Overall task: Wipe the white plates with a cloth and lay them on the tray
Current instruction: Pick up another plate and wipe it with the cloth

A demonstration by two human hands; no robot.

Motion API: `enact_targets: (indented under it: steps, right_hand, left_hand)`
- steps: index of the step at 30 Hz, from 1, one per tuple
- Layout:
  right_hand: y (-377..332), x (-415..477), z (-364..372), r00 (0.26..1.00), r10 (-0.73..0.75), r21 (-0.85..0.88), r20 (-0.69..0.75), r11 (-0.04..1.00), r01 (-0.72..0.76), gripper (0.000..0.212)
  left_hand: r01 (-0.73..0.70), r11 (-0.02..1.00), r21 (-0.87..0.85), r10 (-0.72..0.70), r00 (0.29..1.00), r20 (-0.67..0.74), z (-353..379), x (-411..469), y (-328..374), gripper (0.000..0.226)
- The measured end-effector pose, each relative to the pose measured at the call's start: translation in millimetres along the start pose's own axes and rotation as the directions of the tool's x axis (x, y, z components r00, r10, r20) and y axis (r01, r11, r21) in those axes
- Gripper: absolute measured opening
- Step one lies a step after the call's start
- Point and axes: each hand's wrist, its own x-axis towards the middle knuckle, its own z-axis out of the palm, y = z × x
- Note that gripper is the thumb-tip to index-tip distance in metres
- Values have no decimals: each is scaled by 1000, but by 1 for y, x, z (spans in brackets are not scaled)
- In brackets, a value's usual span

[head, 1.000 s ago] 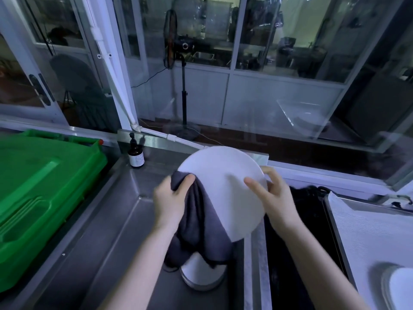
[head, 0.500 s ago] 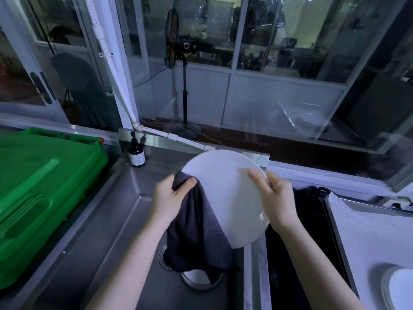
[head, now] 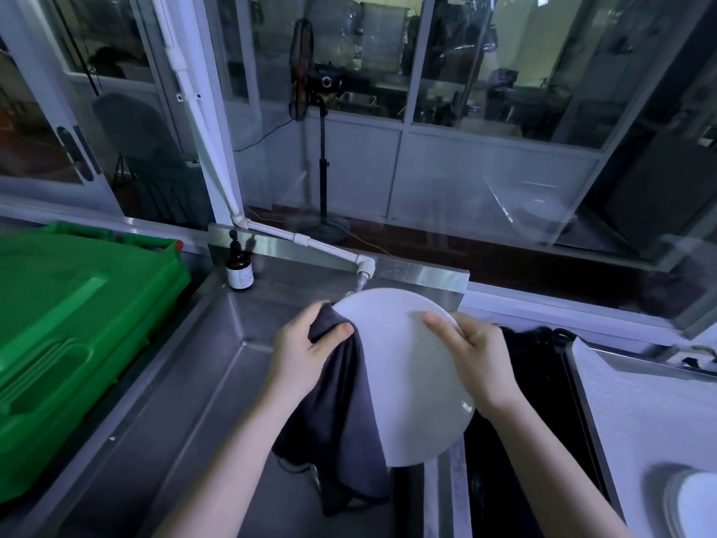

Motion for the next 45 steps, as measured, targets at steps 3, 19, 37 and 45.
enact_targets:
  steps: [3,19,37,45]
  right_hand:
    - [3,-4,0,998,9,-50,64,999,-5,61]
    - [-6,-20,50,827,416,473,-379,855,-214,46]
    - [-20,17,4,1000,26,91,11,995,-27,56]
    - [-4,-2,26,980,177,327,-93,935,-138,30]
  left_hand:
    - [-19,997,81,11,996,92,-1,4,1,24]
    - [364,798,-480,-553,759,-344,44,-15,-15,13]
    - [139,987,-80,-148,982,-118,3,8,-6,15]
    - [374,832,-410,-497,831,-250,14,-4,-16,19]
